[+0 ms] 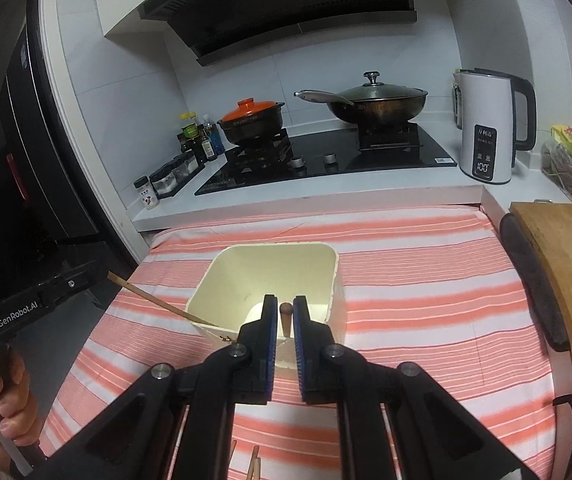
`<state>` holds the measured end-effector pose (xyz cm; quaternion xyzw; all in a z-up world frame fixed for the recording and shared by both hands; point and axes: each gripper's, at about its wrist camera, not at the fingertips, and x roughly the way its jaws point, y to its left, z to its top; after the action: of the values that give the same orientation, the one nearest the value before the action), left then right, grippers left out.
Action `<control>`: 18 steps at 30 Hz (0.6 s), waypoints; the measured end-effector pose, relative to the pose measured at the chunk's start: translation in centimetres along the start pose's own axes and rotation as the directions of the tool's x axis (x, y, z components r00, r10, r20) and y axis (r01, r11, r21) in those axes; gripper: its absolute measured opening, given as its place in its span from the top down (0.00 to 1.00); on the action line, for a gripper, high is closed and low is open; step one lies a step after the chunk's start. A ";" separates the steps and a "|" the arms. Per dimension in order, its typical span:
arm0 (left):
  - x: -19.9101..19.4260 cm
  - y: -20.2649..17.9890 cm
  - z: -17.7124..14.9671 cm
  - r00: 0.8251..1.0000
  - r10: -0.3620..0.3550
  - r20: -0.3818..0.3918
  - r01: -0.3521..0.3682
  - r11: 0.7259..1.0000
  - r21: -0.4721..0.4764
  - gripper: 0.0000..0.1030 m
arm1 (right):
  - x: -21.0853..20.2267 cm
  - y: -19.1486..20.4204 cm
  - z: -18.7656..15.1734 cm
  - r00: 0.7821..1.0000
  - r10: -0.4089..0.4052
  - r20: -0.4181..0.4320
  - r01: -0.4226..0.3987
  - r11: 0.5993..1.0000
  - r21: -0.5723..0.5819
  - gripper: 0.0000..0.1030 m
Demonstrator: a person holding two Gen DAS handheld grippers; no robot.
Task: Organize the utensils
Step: 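Open the right gripper to drop the chopstick into the box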
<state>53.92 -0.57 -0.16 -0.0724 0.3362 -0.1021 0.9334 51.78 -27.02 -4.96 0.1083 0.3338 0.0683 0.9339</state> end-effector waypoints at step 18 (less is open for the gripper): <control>-10.2 2.3 -19.1 0.996 0.069 -0.061 -0.062 0.992 0.108 0.08 | -12.8 1.7 -14.1 0.989 -0.060 0.132 0.079 0.987 -0.142 0.38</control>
<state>34.27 2.83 -8.96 -0.0082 0.3625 -0.0915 0.9274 32.80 -25.72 -7.38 0.0317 0.2710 0.0529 0.9606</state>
